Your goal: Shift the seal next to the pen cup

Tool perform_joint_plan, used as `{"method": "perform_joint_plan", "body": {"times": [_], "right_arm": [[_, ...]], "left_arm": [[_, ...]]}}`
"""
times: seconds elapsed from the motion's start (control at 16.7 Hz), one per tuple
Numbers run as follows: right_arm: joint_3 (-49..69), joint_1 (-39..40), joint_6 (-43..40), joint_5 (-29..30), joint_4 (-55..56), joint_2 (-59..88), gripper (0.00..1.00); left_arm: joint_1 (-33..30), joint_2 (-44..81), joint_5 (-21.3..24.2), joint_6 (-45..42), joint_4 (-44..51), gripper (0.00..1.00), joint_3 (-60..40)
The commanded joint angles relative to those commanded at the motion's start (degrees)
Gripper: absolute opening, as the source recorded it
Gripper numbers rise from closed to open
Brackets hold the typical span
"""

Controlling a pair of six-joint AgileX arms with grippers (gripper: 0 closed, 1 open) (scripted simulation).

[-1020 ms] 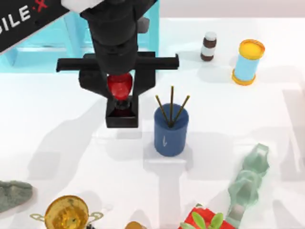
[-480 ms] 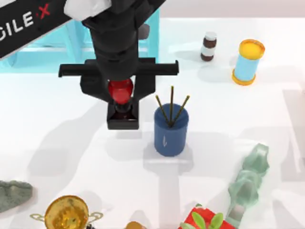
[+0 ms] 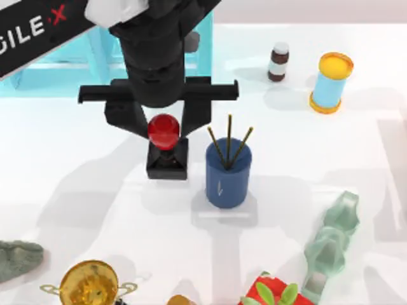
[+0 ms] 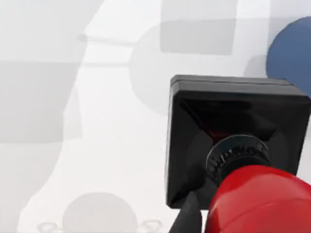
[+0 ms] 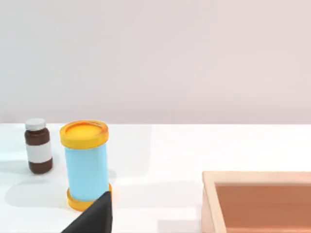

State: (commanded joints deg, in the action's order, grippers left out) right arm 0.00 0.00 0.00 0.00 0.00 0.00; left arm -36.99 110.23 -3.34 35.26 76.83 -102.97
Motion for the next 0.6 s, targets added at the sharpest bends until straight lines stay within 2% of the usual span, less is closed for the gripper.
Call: {"method": "perform_joint_plan", "body": {"times": [0.24,0.6], "right_arm": [[0.0,0.0,0.0,0.0,0.0,0.0,1.00],[0.0,0.0,0.0,0.0,0.0,0.0,1.00]], "left_arm": [[0.0,0.0,0.0,0.0,0.0,0.98,0.0],[0.0,0.0,0.0,0.0,0.0,1.00,0.0]]}}
